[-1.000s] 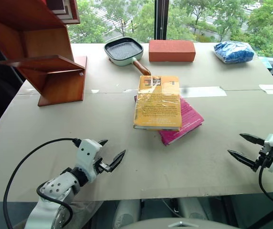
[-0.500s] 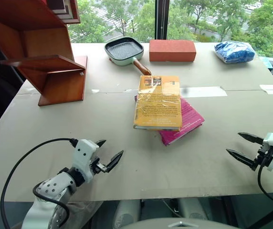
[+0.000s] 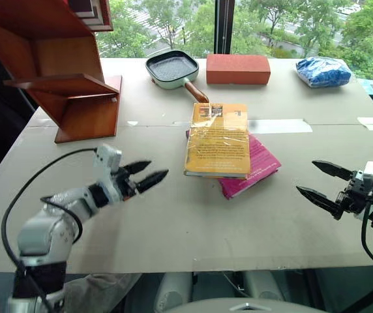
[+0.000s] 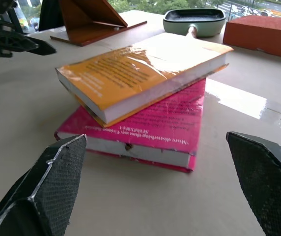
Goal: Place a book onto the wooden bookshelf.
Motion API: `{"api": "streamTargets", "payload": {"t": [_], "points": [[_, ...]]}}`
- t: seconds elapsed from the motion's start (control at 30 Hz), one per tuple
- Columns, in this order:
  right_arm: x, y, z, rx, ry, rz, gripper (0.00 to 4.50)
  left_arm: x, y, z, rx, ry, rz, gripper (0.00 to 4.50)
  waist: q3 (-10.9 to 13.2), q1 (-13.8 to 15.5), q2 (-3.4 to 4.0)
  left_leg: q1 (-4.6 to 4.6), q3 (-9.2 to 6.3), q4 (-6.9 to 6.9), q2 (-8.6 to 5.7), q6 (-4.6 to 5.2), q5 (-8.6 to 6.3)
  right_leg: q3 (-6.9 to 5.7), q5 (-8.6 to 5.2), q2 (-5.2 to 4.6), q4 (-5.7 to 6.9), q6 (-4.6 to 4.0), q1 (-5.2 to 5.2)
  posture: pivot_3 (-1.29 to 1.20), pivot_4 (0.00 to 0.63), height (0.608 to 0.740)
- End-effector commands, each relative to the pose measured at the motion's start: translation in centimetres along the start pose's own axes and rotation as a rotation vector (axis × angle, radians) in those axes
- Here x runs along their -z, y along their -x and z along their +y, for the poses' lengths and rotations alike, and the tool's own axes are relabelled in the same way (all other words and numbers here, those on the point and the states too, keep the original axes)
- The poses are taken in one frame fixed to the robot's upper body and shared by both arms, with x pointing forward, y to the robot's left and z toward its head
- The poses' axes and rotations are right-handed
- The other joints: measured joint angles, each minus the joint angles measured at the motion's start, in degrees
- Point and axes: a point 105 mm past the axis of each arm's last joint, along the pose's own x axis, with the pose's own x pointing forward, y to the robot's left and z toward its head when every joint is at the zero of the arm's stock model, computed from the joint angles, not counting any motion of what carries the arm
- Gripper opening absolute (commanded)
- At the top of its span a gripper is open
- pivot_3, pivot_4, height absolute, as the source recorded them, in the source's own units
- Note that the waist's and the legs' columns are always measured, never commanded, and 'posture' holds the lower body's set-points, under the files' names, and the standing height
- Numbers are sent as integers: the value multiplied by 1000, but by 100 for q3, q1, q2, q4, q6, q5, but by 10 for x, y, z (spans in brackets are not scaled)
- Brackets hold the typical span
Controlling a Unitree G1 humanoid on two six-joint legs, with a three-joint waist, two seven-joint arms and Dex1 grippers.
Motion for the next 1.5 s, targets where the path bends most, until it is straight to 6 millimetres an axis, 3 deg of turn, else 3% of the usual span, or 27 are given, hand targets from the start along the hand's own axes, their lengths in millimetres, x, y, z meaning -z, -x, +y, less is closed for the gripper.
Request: {"api": "streamTargets", "payload": {"t": [0.03, 0.17, 0.33, 0.6, 0.77, 0.87, 0.97, 1.1, 1.13, 1.23, 1.3, 1.4, 1.5], "points": [[-22, -6, 13, -31, 21, -44, 4500, 3, -12, -2, 115, 131, 69, 4430, -2, -45, -3, 0, 2, 0, -1, 0, 0, 1, 0, -2, -3, 0, 3, 0, 150, 740], [-33, -12, 29, -60, 45, -56, 4500, 8, -36, -2, 281, 356, 178, 4430, 2, -92, -9, -6, 10, -8, -9, 1, -2, 17, 1, -5, -6, 27, -4, 0, 150, 740], [-38, -10, 31, -62, 71, -47, 4500, 9, -63, 10, 302, 455, 260, 4430, 4, -68, -13, -43, -26, 3, -10, 2, -2, -21, 5, -2, -4, 35, -24, 0, 150, 740], [-48, -7, 31, -46, 91, -31, 4500, 16, -83, -15, 479, 448, 429, 4430, 6, -79, -15, -73, -44, 12, -18, 2, -2, -42, 8, -10, -9, 30, -34, 0, 150, 740], [-54, -9, 29, -33, 90, -46, 4500, 13, -93, -18, 484, 445, 407, 4430, 7, -73, -17, -72, -48, 13, -17, 3, -1, -44, 7, -11, -5, 32, -35, 0, 150, 740], [-58, -11, 29, -31, 88, -58, 4500, 6, -94, -17, 489, 463, 362, 3608, 7, -73, -17, -72, -48, 14, -17, 3, -1, -44, 7, -11, -3, 33, -35, 0, 150, 740], [-60, -13, 29, -29, 86, -67, 4500, 4, -92, -14, 476, 431, 355, 2243, 7, -70, -17, -73, -52, 14, -17, 3, -1, -47, 7, -11, -2, 32, -35, 0, 150, 740], [-62, -13, 26, -25, 90, -69, 4500, -28, -86, -19, 525, 419, 251, 274, 11, -75, -23, -75, -52, 14, -17, 3, -1, -48, 8, -12, -2, 31, -35, 0, 150, 740], [-63, -13, 26, -25, 90, -71, 4500, -37, -82, -24, 554, 413, 230, 25, 11, -78, -23, -75, -52, 14, -16, 3, -1, -48, 8, -12, -2, 31, -36, 0, 150, 740], [-64, -15, 24, -28, 89, -79, 4500, -57, -72, -38, 596, 349, 175, 25, 11, -85, -21, -73, -51, 12, -11, 2, -1, -46, 9, -12, 0, 29, -37, 0, 150, 740], [-66, -17, 23, -35, 92, -85, 4500, -75, -69, -46, 560, 215, 99, 25, 11, -76, -20, -73, -53, 12, -6, 2, -1, -48, 15, -13, 1, 19, -37, 0, 150, 740], [-70, -21, 19, -45, 99, -109, 4500, -98, -64, -60, 435, -175, 0, 25, 11, -72, -21, -73, -53, 14, 2, 2, -1, -44, 20, -18, 1, 13, -36, 0, 150, 740], [-81, -28, 11, -52, 100, -171, 4500, -138, -56, -74, 255, -614, -110, 25, 12, -53, -23, -72, -52, 14, 0, 1, 0, -43, 21, -21, 2, 11, -36, 0, 150, 740]]}}
